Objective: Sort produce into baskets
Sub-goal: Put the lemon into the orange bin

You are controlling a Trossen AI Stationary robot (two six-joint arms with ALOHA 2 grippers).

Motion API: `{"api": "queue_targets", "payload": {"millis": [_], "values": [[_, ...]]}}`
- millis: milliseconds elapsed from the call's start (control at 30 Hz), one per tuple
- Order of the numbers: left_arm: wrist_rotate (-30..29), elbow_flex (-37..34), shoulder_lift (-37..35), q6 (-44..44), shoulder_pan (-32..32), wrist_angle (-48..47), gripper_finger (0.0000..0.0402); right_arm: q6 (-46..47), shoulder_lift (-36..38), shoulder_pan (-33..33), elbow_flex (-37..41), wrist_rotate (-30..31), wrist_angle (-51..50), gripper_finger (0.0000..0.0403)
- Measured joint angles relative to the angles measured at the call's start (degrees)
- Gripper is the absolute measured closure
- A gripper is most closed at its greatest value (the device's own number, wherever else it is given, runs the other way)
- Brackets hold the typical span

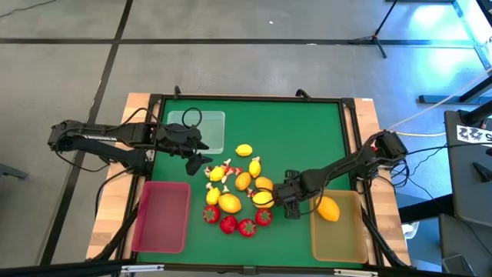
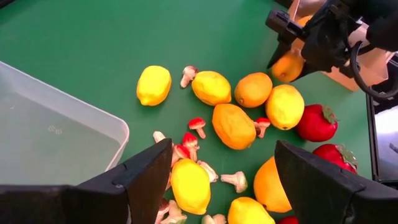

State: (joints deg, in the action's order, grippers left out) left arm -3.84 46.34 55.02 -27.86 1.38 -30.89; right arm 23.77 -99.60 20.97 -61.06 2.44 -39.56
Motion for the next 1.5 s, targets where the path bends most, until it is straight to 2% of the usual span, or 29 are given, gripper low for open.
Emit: {"api": "queue_targets", "payload": {"millis": [133, 400, 600, 833, 1033, 1333, 1500], "values": [[0.0, 0.0, 0.0, -0.1, 0.0, 0.0, 0.0123, 0.8, 2.4, 0.0, 0.0, 0.1, -2.2, 0.0178], [0.0, 0.0, 0.0, -0.2, 0.0, 0.0, 0.0123, 5.1, 11.7, 0.3, 0.0, 0.0, -7.3, 0.0184], [0.0, 0.0, 0.0, -0.8, 0.0, 0.0, 0.0123, 10.9, 19.1, 4.2, 0.0, 0.3, -13.8, 0.0183], [0.0, 0.0, 0.0, -0.8, 0.0, 0.0, 0.0123, 26.1, 24.6, 12.8, 0.0, 2.1, -24.5, 0.0183], [-0.1, 0.0, 0.0, -1.8, 0.0, 0.0, 0.0123, 42.2, 25.7, 21.7, 0.0, 3.0, -34.3, 0.0183], [-0.2, 0.0, 0.0, -1.8, 0.0, 0.0, 0.0123, 62.4, 25.7, 32.1, 0.0, 3.4, -36.9, 0.0182], [-0.2, 0.0, 0.0, -1.8, 0.0, 0.0, 0.0123, 71.7, 25.7, 35.8, 0.6, -0.3, -38.5, 0.0182]]}}
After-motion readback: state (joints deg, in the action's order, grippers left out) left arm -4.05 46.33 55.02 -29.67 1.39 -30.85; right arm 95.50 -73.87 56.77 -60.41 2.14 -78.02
